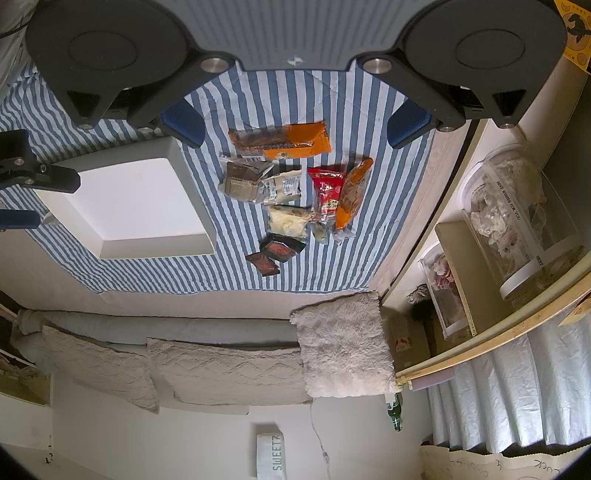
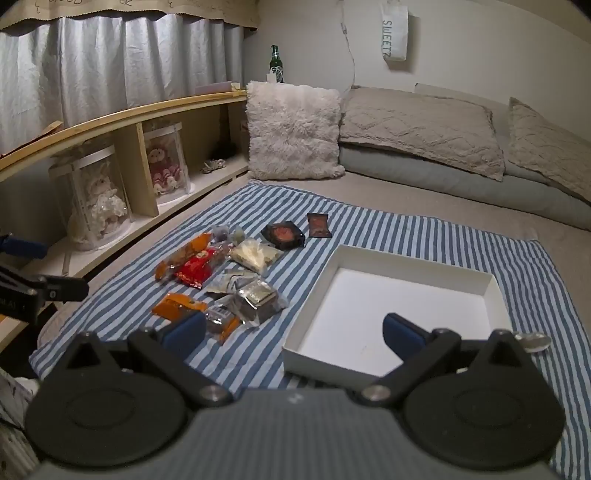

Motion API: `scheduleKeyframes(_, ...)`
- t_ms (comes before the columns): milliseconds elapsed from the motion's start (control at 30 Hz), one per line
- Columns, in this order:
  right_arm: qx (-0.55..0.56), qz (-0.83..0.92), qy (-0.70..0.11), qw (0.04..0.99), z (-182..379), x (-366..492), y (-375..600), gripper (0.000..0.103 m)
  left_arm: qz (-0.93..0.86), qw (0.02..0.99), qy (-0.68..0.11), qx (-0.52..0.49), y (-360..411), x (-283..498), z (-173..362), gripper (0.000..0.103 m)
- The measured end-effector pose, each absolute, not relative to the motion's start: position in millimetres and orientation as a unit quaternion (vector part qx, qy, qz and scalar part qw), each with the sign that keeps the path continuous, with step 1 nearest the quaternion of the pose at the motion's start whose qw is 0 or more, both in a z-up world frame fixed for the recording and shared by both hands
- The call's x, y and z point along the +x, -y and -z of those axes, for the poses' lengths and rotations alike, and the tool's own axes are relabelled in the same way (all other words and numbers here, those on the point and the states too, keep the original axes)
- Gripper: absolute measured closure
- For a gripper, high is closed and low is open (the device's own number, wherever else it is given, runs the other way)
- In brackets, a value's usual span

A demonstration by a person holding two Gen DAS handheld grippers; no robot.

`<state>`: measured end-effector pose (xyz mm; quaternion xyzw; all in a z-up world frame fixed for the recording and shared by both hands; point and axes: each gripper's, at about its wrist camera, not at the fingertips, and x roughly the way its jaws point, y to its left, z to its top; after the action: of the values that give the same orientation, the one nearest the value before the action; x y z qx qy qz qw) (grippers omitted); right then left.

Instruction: Organize snacks

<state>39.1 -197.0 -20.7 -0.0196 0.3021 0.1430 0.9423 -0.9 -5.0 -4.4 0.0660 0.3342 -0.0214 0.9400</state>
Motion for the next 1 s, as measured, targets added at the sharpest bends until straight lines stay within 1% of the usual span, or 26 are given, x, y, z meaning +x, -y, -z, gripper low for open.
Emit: scheduleKeyframes(1000, -0.025, -0.150, -0.305, 0.940, 24.1, 41.2, 195.1, 0.000, 0.022, 0.939, -0.336, 0.067, 5.0, 1.6, 2.9, 0.000)
